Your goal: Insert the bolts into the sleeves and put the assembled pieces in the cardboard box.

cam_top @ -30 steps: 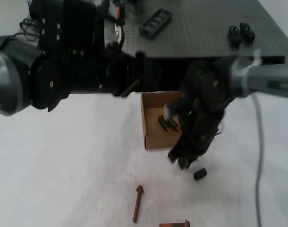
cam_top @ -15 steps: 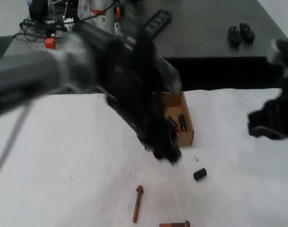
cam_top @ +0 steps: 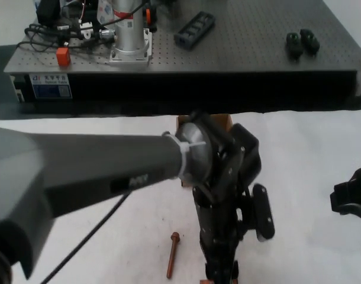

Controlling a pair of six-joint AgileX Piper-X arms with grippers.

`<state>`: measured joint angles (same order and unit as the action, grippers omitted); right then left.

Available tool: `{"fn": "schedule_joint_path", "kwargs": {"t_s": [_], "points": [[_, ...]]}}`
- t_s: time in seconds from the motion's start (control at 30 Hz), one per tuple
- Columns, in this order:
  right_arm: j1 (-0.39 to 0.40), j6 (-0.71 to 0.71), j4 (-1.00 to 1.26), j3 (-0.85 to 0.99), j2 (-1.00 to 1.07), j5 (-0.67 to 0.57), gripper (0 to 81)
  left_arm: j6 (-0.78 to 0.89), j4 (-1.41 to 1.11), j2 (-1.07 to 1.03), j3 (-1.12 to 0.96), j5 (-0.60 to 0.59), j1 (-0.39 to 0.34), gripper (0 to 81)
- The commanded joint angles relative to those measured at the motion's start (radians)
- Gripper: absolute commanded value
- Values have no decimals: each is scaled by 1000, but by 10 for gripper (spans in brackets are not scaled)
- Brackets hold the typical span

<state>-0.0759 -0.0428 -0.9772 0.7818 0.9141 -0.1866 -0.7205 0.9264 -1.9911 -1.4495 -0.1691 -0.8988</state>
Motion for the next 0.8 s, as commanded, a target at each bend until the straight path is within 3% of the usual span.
{"fn": "schedule_joint_path", "kwargs": {"t_s": [0.0, 0.13, 0.3, 0.77], "points": [[-4, 6, 4, 2, -13, -11, 25, -21, -6, -20, -15, -20, -32, 411], [-4, 6, 4, 2, -13, -11, 25, -21, -6, -45, -15, -14, -46, 385], [-4, 6, 4, 2, -13, -11, 25, -12, -4, -58, -15, -19, -47, 263], [-4, 6, 4, 2, -13, -11, 25, 64, 4, -97, -15, 14, -47, 258]]}}
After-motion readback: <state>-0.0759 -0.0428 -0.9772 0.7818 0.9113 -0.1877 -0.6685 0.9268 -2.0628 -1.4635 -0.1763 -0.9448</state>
